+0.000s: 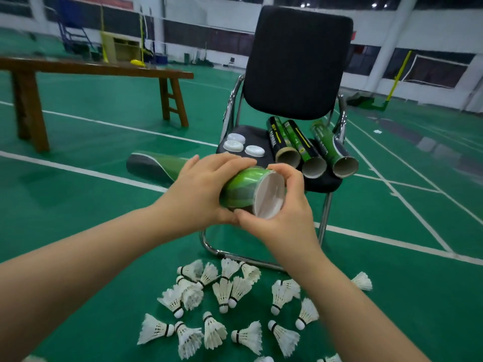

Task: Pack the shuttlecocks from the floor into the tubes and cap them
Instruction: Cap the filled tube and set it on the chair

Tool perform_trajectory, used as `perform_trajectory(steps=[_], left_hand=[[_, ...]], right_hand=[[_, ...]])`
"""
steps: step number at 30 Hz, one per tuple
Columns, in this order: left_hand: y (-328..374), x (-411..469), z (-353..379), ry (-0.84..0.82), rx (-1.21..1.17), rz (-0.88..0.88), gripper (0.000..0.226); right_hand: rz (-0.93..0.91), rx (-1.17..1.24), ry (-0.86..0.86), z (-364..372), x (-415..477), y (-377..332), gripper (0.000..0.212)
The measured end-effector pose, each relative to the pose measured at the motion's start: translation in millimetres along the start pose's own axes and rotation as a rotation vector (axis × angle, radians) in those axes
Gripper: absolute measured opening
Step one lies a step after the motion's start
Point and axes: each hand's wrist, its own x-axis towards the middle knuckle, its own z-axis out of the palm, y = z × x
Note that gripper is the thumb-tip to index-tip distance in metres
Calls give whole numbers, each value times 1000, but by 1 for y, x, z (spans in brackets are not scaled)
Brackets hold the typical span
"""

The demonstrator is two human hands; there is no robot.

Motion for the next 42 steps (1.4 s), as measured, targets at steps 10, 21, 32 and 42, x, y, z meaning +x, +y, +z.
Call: perform_trajectory(steps=[10, 21, 32, 42], left_hand=[[20, 109, 38, 28, 174, 0, 85], [18, 186, 132, -139, 82, 37, 85], [20, 236, 182, -207, 276, 124, 83], [-24, 233, 195, -282, 428, -152, 79]], right_hand=[[-95, 100, 320, -29, 68, 49, 72], [-84, -56, 577, -52, 109, 142, 74], [-69, -249, 670, -94, 134, 205, 66], [98, -443, 445, -87, 136, 239, 68]])
